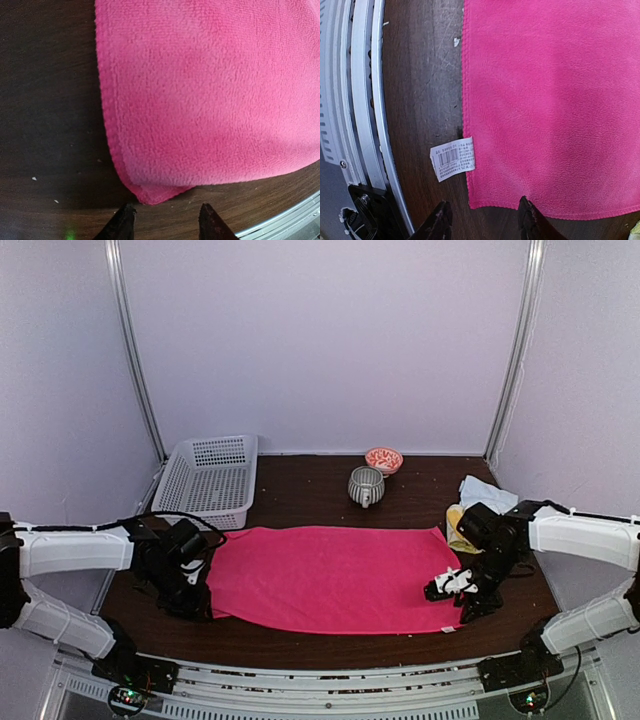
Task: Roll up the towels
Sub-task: Smooth out the towel at the center of the board, then move the towel to the corner of the board.
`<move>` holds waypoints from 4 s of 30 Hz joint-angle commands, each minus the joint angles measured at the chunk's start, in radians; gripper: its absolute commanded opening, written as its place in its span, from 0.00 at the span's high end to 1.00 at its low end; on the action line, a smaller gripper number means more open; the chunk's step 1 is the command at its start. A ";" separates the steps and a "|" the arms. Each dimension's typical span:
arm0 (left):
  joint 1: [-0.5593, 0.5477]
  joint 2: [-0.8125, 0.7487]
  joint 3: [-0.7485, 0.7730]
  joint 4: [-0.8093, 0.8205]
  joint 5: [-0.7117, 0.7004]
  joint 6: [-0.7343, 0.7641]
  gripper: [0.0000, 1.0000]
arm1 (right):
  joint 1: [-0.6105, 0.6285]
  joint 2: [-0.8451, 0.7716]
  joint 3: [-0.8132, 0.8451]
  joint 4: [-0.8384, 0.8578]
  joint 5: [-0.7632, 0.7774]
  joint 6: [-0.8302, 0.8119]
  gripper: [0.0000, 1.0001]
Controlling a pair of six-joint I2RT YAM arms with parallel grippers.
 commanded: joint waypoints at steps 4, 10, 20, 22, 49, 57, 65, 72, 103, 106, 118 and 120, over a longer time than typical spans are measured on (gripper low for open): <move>0.003 0.033 0.001 0.051 0.001 -0.017 0.57 | 0.067 0.019 -0.069 0.002 0.131 -0.039 0.54; 0.003 0.053 0.003 0.090 -0.009 -0.027 0.62 | 0.096 0.053 -0.111 0.087 0.170 -0.008 0.59; 0.003 0.065 0.012 0.107 -0.032 -0.032 1.00 | 0.100 -0.010 -0.133 0.122 0.185 -0.012 0.93; 0.003 0.054 0.026 0.088 -0.027 -0.032 1.00 | 0.100 -0.030 -0.131 0.103 0.193 -0.025 0.99; 0.001 -0.066 0.265 -0.369 0.062 0.059 1.00 | 0.099 -0.202 0.092 -0.352 0.288 -0.200 0.62; 0.001 0.090 0.370 -0.141 -0.020 0.119 1.00 | 0.037 -0.109 0.236 -0.259 0.208 -0.101 0.59; -0.001 0.241 0.303 0.054 0.028 0.179 1.00 | -0.051 0.136 0.190 0.008 0.146 0.099 0.66; -0.005 0.223 0.150 0.098 0.032 0.134 1.00 | -0.049 0.139 0.080 0.059 0.168 0.047 0.64; -0.053 -0.049 0.124 -0.239 -0.075 -0.021 1.00 | 0.277 0.050 -0.006 -0.067 0.334 0.118 0.57; -0.052 -0.021 0.258 -0.230 -0.141 0.078 0.93 | 0.248 0.013 0.048 -0.094 0.325 0.119 0.56; -0.096 0.195 0.581 -0.032 -0.399 0.660 0.20 | -0.177 0.224 0.393 0.081 0.009 0.371 0.61; -0.109 0.223 0.556 0.020 -0.452 0.701 0.24 | -0.208 0.254 0.395 0.141 0.017 0.421 0.61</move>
